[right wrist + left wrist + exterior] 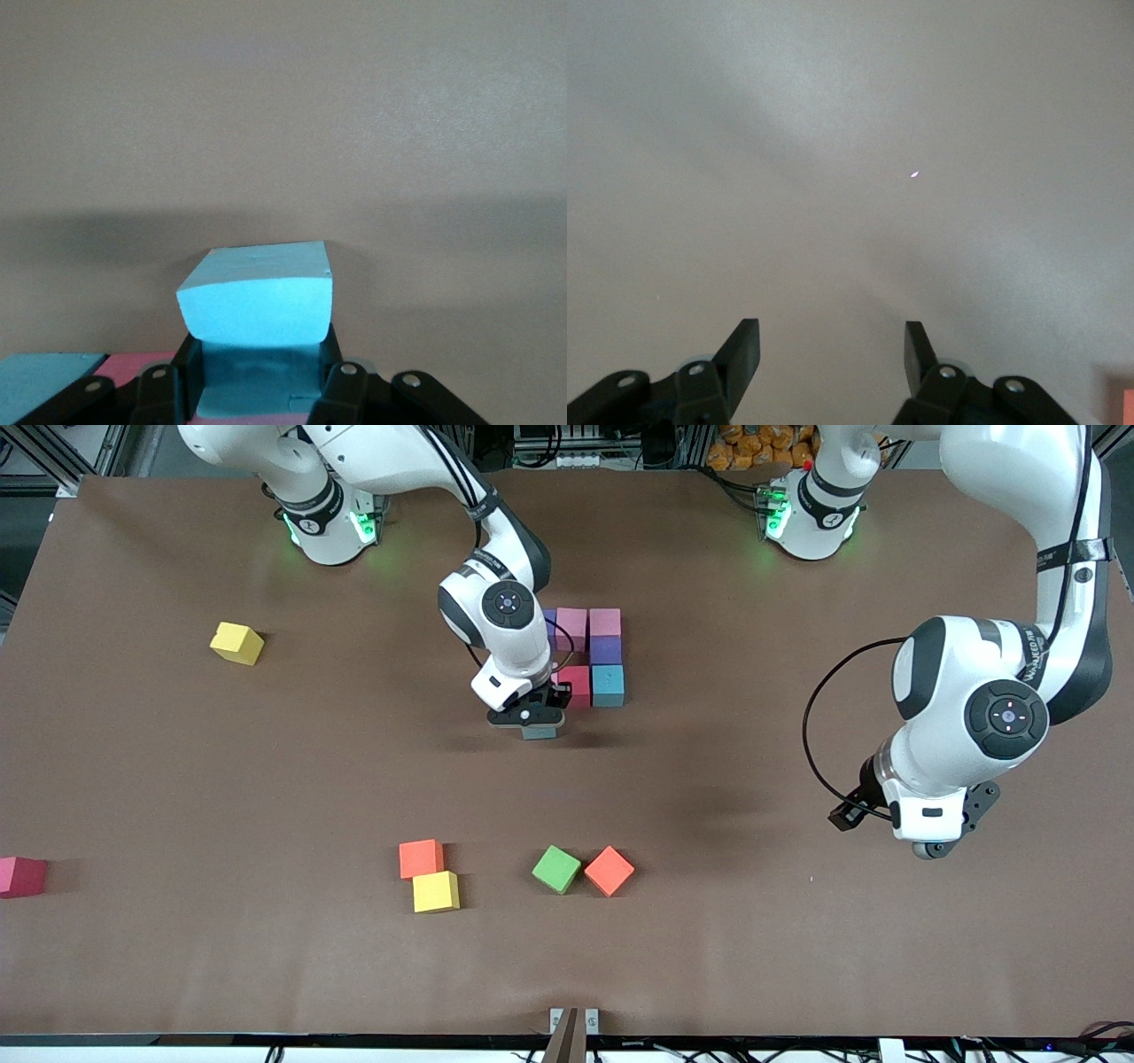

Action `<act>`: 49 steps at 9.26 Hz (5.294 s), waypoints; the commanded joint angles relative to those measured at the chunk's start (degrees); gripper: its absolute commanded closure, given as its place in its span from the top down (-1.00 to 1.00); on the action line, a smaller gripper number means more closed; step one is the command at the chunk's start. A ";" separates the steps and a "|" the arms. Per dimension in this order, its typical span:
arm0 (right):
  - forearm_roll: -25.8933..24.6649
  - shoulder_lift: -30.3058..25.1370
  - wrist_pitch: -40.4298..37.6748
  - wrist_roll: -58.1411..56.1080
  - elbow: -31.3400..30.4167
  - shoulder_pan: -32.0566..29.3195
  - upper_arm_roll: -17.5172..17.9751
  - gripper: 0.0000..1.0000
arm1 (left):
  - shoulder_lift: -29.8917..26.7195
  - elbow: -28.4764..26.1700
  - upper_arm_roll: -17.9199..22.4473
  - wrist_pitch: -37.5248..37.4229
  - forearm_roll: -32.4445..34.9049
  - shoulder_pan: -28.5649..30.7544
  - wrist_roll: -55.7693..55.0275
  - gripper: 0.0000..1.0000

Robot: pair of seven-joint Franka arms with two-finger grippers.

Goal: Form number 2 with 11 blocks
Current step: 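Lower the cyan cube beside the pink cube with the right gripper, then set the cyan cube down and open the right gripper, then move the right gripper to the orange cube under the yellow cube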

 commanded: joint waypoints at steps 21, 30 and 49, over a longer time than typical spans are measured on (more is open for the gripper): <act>4.35 2.02 -5.89 -6.62 4.00 -1.66 2.02 -1.00 | 0.61 1.10 0.22 -0.29 -1.44 -0.40 -0.20 0.49; 4.70 2.64 -5.54 -5.83 5.23 -2.10 1.93 0.87 | 0.61 1.10 0.22 -0.29 -1.44 -0.48 -0.55 0.49; 6.20 1.32 -13.16 -11.44 10.23 -2.98 1.58 0.83 | 0.96 1.10 0.22 -0.29 -1.44 -0.57 -0.55 0.49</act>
